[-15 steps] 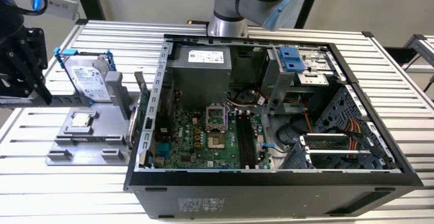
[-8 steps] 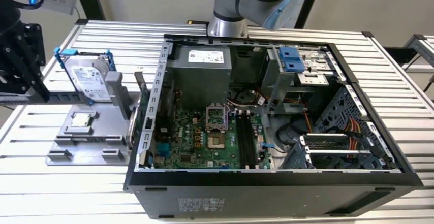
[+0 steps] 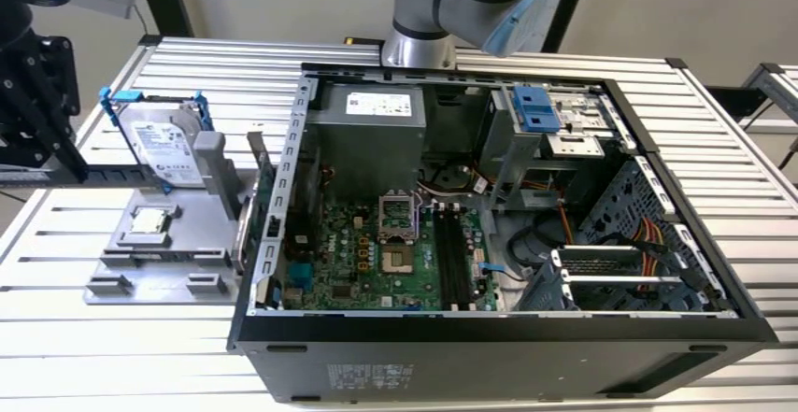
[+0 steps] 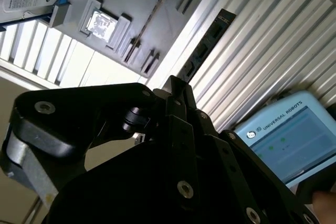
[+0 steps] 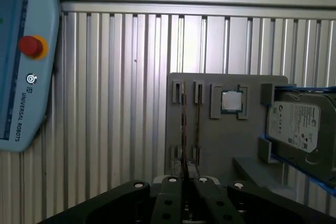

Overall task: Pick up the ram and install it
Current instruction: 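Pick up the ram and move it above insertion slot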

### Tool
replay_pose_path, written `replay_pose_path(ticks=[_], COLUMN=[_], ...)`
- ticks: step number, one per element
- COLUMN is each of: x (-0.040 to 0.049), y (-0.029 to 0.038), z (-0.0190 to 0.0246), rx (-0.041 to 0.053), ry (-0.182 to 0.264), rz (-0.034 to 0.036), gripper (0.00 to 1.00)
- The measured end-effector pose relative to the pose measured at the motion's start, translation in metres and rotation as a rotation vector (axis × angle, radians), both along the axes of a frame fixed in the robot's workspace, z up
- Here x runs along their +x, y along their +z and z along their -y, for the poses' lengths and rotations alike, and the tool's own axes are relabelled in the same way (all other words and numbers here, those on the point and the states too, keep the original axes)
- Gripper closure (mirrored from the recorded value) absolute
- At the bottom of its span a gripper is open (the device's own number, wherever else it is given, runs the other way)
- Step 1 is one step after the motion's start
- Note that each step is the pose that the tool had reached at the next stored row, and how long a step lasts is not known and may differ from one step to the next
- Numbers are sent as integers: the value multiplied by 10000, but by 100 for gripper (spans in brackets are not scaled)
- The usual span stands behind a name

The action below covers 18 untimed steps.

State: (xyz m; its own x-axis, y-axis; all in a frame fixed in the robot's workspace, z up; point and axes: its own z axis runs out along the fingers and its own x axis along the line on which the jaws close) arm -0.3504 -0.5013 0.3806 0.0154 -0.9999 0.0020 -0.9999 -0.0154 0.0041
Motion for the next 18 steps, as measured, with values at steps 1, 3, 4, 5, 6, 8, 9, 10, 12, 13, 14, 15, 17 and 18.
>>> replay_pose_path(ticks=[1,3,4,5,6,8,9,10,12,13,14,15,17,18], x=[0,0,0,0,0,0,0,0,0,0,0,0,0,0], y=[7,24,31,38,44,58,63,68,80,89,97,105,120,128], z=[0,0,0,0,0,0,0,0,0,0,0,0,0,0], rx=[0,0,0,1,1,0,1,1,0,0,0,0,1,1], ry=[0,1,0,1,0,1,0,1,0,0,1,0,1,0], rz=[1,-1,0,0,0,0,0,0,0,0,-1,-1,1,0], gripper=[100,100,100,100,100,100,100,100,100,100,100,100,100,100])
